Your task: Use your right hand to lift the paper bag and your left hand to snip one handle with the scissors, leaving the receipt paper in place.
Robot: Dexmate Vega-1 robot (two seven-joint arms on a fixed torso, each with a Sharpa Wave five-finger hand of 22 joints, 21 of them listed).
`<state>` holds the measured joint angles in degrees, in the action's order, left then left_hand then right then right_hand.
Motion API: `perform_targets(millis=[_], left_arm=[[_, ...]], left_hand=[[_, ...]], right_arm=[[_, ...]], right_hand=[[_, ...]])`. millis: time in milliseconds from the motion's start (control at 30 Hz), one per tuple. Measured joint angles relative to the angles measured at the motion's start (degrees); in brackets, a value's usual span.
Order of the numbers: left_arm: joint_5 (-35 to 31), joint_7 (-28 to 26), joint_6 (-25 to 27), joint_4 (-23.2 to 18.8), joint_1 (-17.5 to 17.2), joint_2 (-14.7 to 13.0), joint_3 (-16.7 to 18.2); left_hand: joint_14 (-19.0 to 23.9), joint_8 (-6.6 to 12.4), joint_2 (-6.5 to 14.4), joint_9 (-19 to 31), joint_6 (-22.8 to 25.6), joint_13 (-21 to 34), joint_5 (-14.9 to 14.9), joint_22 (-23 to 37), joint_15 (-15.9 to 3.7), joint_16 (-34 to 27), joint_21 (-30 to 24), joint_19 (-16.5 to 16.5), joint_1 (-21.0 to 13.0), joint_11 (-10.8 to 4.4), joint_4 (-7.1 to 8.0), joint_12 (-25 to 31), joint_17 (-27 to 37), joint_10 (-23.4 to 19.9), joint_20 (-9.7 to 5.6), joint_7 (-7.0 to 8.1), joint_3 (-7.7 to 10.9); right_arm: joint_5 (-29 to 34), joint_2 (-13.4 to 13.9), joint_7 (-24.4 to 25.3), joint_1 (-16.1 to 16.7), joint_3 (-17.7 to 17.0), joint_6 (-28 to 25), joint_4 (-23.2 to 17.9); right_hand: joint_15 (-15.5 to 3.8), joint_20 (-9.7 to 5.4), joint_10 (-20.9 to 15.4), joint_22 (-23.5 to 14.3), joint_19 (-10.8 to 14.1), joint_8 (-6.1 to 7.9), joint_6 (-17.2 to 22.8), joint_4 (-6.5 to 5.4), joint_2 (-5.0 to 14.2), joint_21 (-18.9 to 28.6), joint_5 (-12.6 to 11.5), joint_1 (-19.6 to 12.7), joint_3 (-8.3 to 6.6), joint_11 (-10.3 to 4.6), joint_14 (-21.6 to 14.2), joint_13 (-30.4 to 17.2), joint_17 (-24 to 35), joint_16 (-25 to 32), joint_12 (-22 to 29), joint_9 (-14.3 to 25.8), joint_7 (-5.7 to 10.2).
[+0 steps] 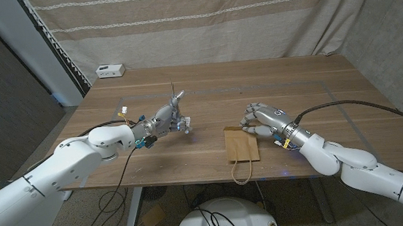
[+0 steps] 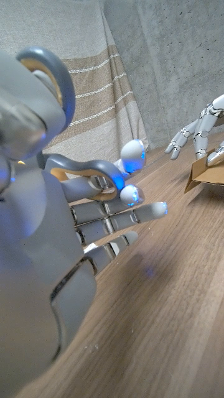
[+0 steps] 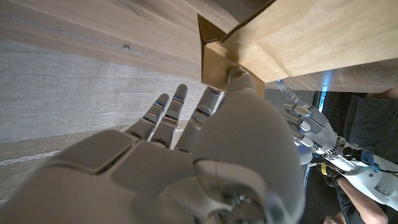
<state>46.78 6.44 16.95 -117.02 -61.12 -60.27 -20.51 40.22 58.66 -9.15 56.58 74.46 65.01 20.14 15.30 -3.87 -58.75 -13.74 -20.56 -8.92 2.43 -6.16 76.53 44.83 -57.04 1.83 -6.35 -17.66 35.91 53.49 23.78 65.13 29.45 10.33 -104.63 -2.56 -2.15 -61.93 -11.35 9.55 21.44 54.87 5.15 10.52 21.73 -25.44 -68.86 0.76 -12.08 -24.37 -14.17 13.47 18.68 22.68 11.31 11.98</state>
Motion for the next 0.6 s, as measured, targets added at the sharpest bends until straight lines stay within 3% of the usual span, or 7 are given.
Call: perform_targets(millis=[200,600], left_arm=[[-0.2,-1.0,-0.5,-0.2,-0.5,0.4,0.1],[-0.9,-1.5,-0.7,-0.4,-0.4,0.9,-0.4]], left_hand=[[0.0,0.0,0.0,-0.6,0.0,0.0,0.0,0.2,0.0,-0.5,0.0,0.0,0.0,0.03,0.0,0.1,0.0,0.0,0.0,-0.02,0.0],[0.0,0.0,0.1,-0.5,-0.1,0.4,0.0,0.6,0.01,-0.9,0.0,0.0,-0.1,0.02,0.0,0.3,-0.1,0.0,0.0,-0.06,0.0]], right_arm=[[0.3,0.0,1.3,-0.1,-0.7,-0.7,0.1],[3.1,0.2,2.6,-2.0,-1.3,-2.2,-0.3]], right_hand=[[0.0,-0.19,0.0,-0.3,2.2,-0.26,0.0,-0.24,0.14,1.1,0.9,-0.3,-0.24,0.01,0.0,-0.1,0.0,0.0,0.3,0.0,0.0],[0.0,-0.19,0.0,-0.5,2.2,-0.64,0.2,-0.49,0.1,1.1,1.3,-0.8,-0.48,0.02,0.0,-0.1,0.3,0.0,0.4,0.4,0.21]])
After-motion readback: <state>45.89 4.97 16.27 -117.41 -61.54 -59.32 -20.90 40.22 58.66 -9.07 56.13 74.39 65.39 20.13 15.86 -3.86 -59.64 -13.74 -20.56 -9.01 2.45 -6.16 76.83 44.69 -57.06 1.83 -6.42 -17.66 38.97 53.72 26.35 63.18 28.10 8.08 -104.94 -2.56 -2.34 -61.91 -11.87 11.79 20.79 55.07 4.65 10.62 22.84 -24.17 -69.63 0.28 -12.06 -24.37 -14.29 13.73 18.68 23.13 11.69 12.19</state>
